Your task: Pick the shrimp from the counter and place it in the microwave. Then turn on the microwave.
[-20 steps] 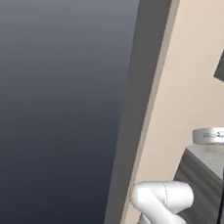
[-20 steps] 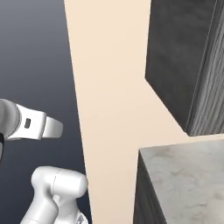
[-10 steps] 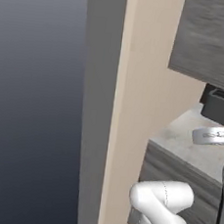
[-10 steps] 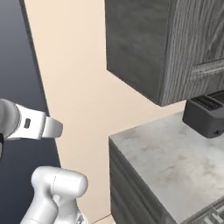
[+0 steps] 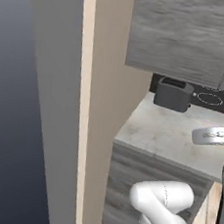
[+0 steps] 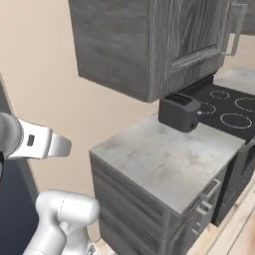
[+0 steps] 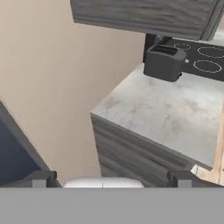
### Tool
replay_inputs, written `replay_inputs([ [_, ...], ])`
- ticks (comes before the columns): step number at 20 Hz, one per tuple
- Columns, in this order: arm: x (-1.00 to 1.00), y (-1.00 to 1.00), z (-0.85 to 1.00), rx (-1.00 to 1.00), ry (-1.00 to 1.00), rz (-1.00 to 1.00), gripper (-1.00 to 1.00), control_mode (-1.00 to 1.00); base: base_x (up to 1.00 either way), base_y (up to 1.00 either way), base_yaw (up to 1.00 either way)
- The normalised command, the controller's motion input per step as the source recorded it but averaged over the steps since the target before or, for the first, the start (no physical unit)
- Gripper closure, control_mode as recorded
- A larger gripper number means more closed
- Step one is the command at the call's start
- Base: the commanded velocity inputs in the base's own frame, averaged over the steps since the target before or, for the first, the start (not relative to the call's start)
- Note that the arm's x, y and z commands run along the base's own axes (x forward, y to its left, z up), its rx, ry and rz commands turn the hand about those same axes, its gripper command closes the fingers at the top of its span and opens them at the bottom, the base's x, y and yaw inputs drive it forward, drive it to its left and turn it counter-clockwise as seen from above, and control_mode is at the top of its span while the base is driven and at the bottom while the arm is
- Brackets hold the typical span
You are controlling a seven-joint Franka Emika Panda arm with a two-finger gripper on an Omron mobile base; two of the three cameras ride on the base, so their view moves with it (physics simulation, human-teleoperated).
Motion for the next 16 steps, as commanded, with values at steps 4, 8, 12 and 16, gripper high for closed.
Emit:
replay_inputs([
  [4,0.00,0.00,0.00,0.00,0.00,0.00,-1.00,1.00,-0.15,0.13,-0.48],
  [8,0.00,0.00,0.00,0.00,0.00,0.00,-1.00,1.00,-0.09,0.09,-0.38],
  [12,0.00,0.00,0.00,0.00,0.00,0.00,-1.00,1.00,-0.04,0.09,-0.30],
  [16,0.00,0.00,0.00,0.00,0.00,0.00,-1.00,1.00,-0.05,0.07,-0.32],
])
